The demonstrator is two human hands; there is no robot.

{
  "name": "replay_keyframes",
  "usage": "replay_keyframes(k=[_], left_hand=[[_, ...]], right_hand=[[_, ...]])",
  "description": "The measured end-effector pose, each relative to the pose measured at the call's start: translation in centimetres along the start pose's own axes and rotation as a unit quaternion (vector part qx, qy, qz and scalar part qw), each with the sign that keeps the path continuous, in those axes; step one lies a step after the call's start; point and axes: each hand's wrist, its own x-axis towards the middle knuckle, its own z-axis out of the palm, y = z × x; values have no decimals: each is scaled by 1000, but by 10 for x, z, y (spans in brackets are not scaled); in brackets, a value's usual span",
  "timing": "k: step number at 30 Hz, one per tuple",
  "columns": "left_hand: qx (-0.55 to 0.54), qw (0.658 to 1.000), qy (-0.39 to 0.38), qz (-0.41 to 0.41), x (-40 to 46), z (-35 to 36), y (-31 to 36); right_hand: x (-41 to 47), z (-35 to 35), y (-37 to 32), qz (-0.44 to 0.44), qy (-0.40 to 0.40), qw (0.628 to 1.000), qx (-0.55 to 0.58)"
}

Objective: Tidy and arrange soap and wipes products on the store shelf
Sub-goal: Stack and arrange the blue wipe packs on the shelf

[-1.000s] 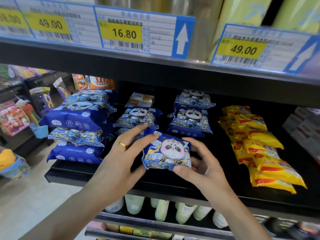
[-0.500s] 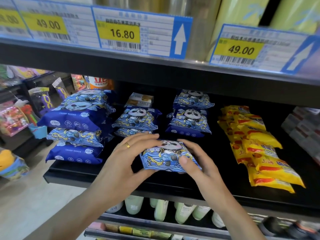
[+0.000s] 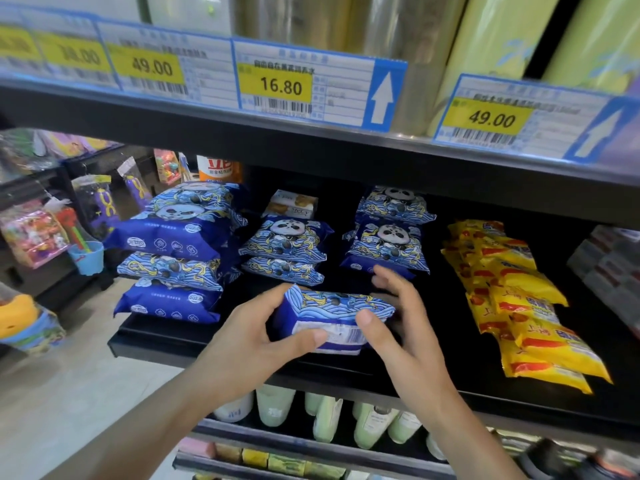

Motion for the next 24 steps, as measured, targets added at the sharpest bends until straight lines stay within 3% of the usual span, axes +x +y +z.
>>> replay_keyframes(k=[4,10,15,24], left_hand=[[-16,999,13,-35,0,-2,2],[-32,994,74,-69,-1,-2,7],[-51,993,77,-78,0,0,11],[-62,989,41,-125,-3,-4,22]], right_hand=[[-3,-1,-6,-113,40,987,-111],[-16,1,-7,-247,15,924,-293],[-16,6,-4,-235,-52,911,-334],[-8,3,-5,-230,-72,922,-303]])
